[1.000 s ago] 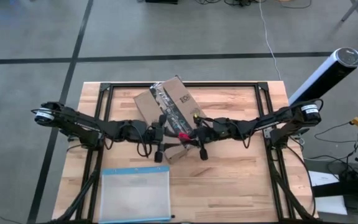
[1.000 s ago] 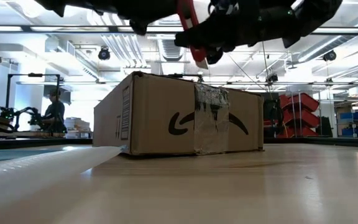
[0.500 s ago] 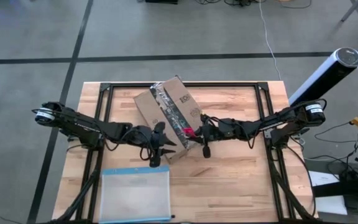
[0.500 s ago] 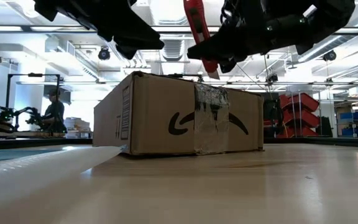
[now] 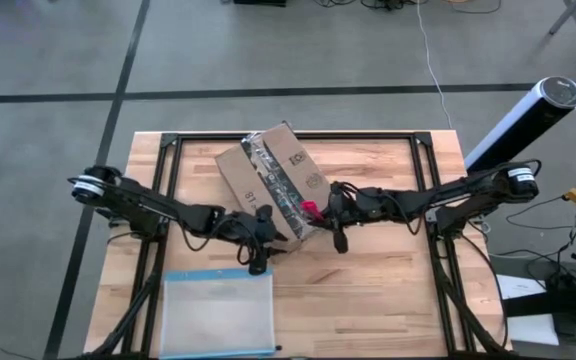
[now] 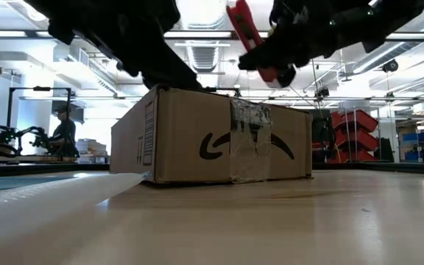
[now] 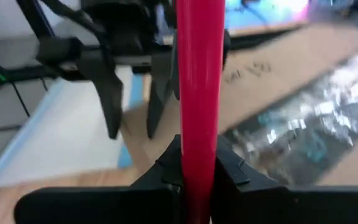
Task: Unpack boxes
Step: Break down the box using the red cutter
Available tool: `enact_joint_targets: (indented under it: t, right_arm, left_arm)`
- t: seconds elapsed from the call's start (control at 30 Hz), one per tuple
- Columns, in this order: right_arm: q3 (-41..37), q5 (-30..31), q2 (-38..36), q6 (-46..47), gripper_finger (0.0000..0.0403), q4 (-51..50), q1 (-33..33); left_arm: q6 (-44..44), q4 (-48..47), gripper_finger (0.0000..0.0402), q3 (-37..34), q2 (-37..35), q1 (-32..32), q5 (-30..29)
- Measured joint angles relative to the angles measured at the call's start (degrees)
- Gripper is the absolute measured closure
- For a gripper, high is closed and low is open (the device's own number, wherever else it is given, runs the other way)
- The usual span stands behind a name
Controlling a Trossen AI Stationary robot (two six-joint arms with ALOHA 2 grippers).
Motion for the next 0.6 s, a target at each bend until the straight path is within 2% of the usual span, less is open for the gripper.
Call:
enact_joint_targets:
  t: [0.3,0.6]
  right_arm:
    - [0.0,3.9,0.0,3.5,0.0387,-8.7,-0.2]
    - [-0.2,4.6,0.0,4.1,0.0387,-9.2,-0.4]
  left_arm:
    - [-1.8,-3.0,0.0255,0.2,0.7,0.1,-2.7]
    - [-4.8,-8.6,0.0266,0.4,0.0,0.1,-2.8]
